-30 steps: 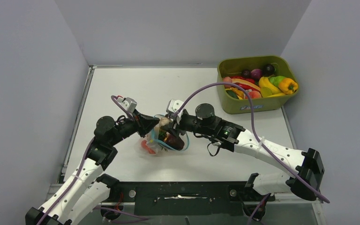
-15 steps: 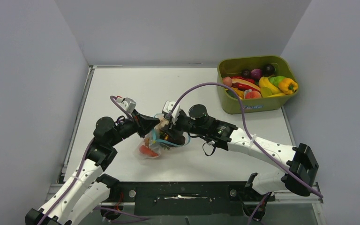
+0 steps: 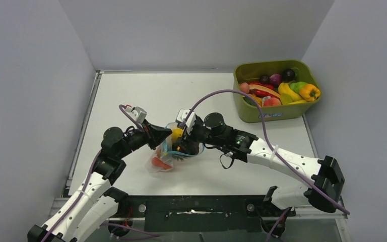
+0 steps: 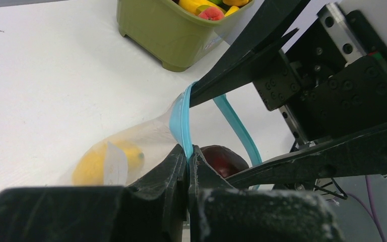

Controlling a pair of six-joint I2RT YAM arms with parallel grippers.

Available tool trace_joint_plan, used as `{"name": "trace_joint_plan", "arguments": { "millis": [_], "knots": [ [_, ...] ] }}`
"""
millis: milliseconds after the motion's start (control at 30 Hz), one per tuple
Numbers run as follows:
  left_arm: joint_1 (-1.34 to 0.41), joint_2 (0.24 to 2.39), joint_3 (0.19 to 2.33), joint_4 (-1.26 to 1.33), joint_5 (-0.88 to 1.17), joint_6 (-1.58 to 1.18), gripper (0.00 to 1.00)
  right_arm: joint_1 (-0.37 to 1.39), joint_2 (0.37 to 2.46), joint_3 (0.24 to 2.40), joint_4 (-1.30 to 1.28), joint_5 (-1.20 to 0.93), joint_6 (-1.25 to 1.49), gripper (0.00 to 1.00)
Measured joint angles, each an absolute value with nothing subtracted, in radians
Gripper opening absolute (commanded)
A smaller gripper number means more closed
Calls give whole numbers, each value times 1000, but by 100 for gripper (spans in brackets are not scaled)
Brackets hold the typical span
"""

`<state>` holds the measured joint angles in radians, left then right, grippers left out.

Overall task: Place the food in the zip-top bag and seal the zipper
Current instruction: Place the fake vegetable in the zipper food storage bag.

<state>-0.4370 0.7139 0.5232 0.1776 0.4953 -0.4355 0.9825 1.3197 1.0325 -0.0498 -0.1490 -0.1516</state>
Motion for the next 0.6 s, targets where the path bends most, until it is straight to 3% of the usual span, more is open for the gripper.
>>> {"name": "trace_joint_plan", "arguments": {
  "millis": [333,600],
  "knots": [
    [-437,705,514,184,516,-395,0,897,1250,1096,-110,-149,-145,74],
    [-438,691,514,167,555,-300,0,641,1269,1163,-173,-120,-123,74]
  ]
}}
